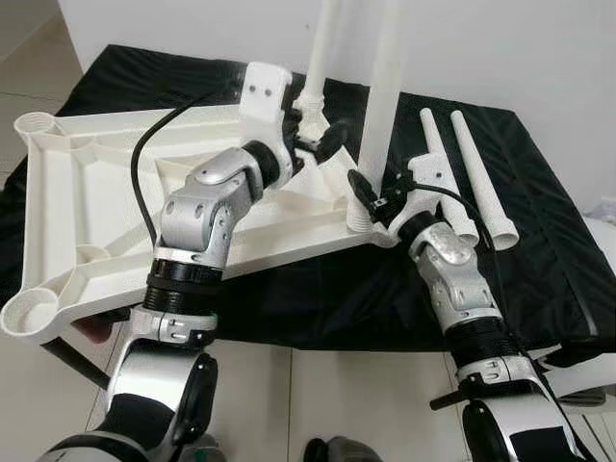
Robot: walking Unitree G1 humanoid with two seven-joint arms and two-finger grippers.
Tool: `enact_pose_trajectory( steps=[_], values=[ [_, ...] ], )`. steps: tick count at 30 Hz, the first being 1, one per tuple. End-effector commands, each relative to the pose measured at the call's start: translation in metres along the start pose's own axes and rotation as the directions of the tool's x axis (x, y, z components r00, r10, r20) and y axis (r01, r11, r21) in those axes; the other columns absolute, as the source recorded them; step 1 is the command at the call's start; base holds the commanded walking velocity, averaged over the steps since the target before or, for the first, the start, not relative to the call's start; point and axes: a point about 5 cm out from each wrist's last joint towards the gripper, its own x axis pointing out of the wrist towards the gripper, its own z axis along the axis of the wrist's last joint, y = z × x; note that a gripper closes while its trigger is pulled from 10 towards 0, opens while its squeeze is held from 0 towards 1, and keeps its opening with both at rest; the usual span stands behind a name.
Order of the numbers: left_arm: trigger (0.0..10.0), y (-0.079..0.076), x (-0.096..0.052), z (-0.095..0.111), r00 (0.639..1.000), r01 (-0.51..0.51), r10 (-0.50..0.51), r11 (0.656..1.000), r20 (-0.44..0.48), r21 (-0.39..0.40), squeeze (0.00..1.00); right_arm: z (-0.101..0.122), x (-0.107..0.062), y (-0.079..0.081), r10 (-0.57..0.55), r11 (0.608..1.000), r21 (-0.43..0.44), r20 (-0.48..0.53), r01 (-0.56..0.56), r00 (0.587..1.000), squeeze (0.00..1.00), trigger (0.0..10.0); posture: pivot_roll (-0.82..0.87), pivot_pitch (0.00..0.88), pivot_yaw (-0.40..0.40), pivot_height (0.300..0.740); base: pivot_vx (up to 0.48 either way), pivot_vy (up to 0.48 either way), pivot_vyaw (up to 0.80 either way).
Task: Building children table
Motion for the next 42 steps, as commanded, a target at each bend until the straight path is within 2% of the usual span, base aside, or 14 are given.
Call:
enact_pose_trajectory(
  steps=[1, 2, 6, 13, 24, 37, 38, 39, 40, 42],
  values=[
    [10.0, -0.017, 0.004, 0.012, 0.987, 0.155, -0.155, 0.988, 0.037, -0.003, 0.0, 0.002, -0.002, -0.001, 0.008, 1.0, 0.006, 0.018, -0.009, 1.0, 0.0, 10.0, 0.08, 0.0, -0.119, 0.74, 0.0, 0.0, 0.0],
    [10.0, -0.017, 0.004, 0.012, 0.987, 0.155, -0.155, 0.988, 0.037, -0.003, 0.0, 0.002, -0.002, -0.001, 0.008, 1.0, 0.006, 0.018, -0.009, 1.0, 0.0, 10.0, 0.08, 0.0, -0.119, 0.74, 0.0, 0.0, 0.0],
    [10.0, -0.03, 0.004, 0.022, 0.961, 0.263, -0.261, 0.965, 0.087, -0.006, 0.0, 0.001, 0.0, -0.001, 0.025, 1.0, 0.0, 0.007, -0.025, 1.0, 0.0, 10.0, 0.08, 0.0, -0.128, 0.74, 0.0, 0.0, 0.0],
    [10.0, -0.04, 0.008, 0.023, 0.949, 0.301, -0.301, 0.953, 0.094, 0.016, 0.0, 0.002, 0.002, 0.004, 0.073, 0.997, -0.001, 0.009, -0.073, 0.997, 0.0, 10.0, 0.07, 0.0, -0.127, 0.74, 0.0, 0.0, 0.0],
    [10.0, -0.04, 0.015, 0.024, 0.961, 0.264, -0.264, 0.964, 0.076, 0.021, 0.0, 0.007, -0.003, 0.02, 0.208, 0.978, -0.017, 0.016, -0.208, 0.978, 0.0, 10.0, 0.06, 0.0, -0.106, 0.74, 0.0, 0.0, 0.0],
    [10.0, -0.034, 0.019, 0.026, 0.973, 0.221, -0.22, 0.975, 0.071, 0.0, 0.0, 0.008, -0.005, 0.021, 0.227, 0.973, -0.032, 0.011, -0.227, 0.974, 0.0, 10.0, 0.06, 0.002, -0.103, 0.74, 0.0, 0.0, 0.0],
    [2.9, -0.033, 0.018, 0.028, 0.971, 0.221, -0.219, 0.975, 0.091, -0.004, 0.0, 0.008, -0.005, 0.02, 0.225, 0.974, -0.034, 0.008, -0.225, 0.974, 0.0, 10.0, 0.06, 0.002, -0.104, 0.74, 0.0, 0.0, 0.0],
    [2.9, -0.033, 0.018, 0.028, 0.971, 0.221, -0.219, 0.975, 0.091, -0.004, 0.0, 0.008, -0.005, 0.02, 0.225, 0.974, -0.034, 0.008, -0.225, 0.974, 0.0, 10.0, 0.06, 0.002, -0.104, 0.74, 0.0, 0.0, 0.0],
    [0.0, -0.033, 0.017, 0.032, 0.968, 0.225, -0.222, 0.974, 0.118, -0.016, 0.0, 0.008, -0.006, 0.02, 0.222, 0.974, -0.034, 0.005, -0.222, 0.975, 0.0, 10.0, 0.06, 0.003, -0.103, 0.74, 0.0, 0.0, 0.0],
    [0.0, -0.032, 0.015, 0.036, 0.964, 0.228, -0.222, 0.974, 0.146, -0.021, 0.0, 0.008, -0.006, 0.019, 0.221, 0.975, -0.033, 0.004, -0.221, 0.975, 0.0, 10.0, 0.06, 0.003, -0.103, 0.74, 0.0, 0.0, 0.0]
  ],
)
